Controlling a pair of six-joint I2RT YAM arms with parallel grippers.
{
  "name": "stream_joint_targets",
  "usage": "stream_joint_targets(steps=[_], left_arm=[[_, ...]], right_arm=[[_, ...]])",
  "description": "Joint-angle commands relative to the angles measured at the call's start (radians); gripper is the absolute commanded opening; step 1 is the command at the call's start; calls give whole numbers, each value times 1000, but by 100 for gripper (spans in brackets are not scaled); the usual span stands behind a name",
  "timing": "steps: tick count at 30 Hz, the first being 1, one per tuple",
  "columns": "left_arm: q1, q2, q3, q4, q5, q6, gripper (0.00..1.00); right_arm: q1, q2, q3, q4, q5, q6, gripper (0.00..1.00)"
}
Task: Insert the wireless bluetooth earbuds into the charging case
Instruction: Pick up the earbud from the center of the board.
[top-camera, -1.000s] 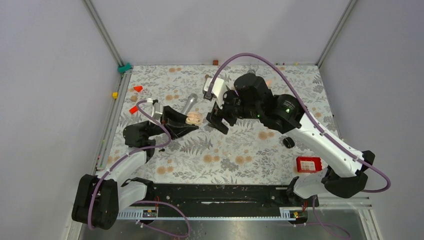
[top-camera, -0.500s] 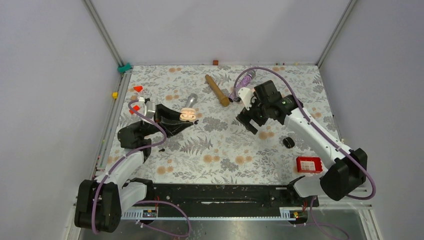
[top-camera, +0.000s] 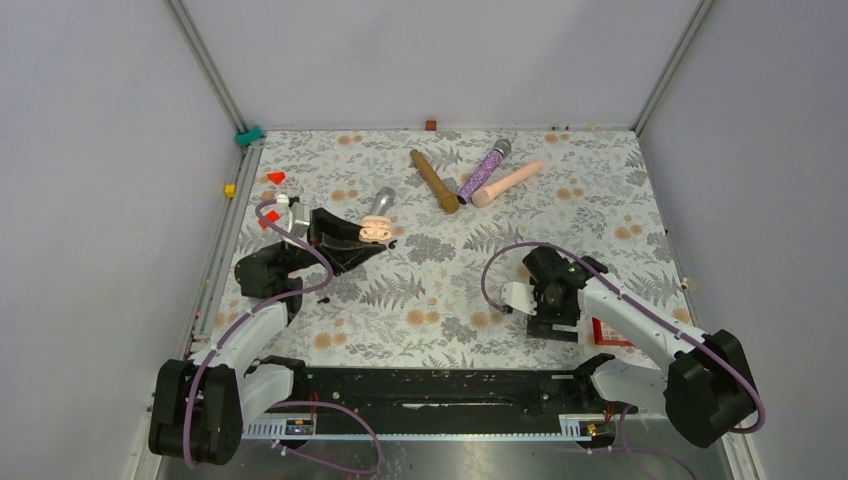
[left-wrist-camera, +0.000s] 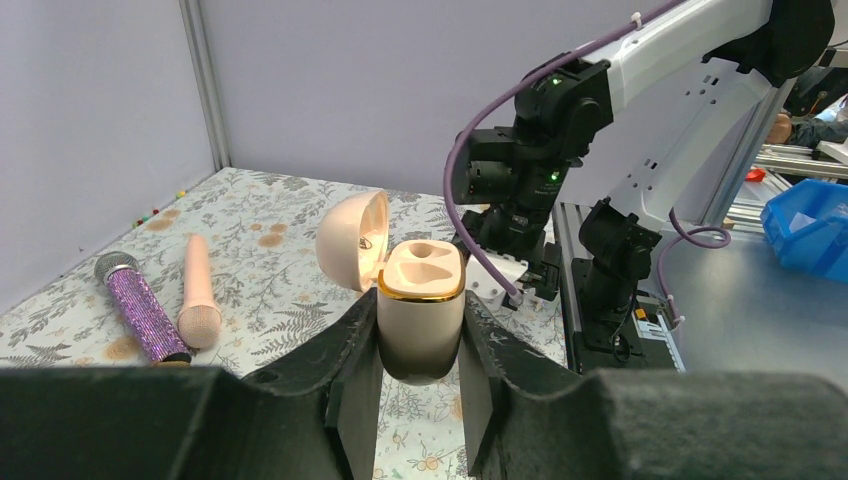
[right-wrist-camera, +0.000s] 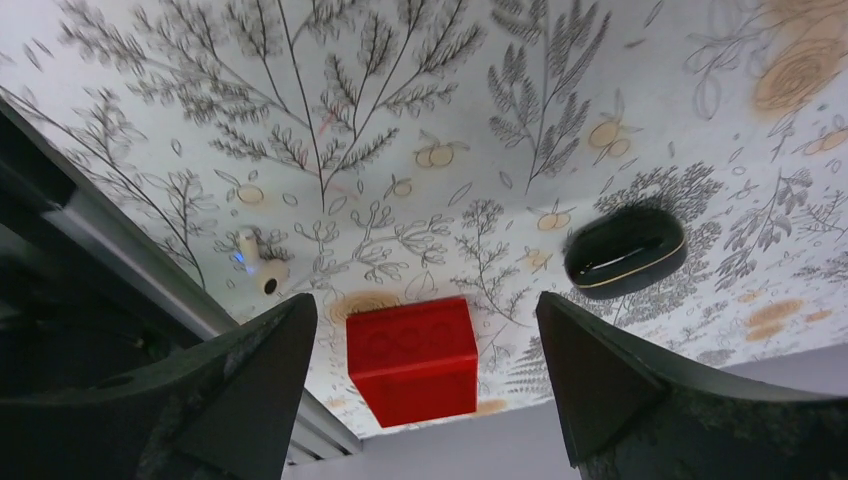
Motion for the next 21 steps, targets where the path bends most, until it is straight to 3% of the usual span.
stream_joint_targets(steps=[1, 12, 21], left_arm=[[-4, -10, 5, 56, 5, 1, 0], [-4, -21, 1, 56, 10, 8, 0], [-6, -15, 1, 54, 11, 13, 0]], right_arm=[[-7, -33, -50, 11, 129, -121, 88], [-37, 71, -86, 16, 86, -142, 79], [-37, 12, -75, -84, 31, -195, 76]])
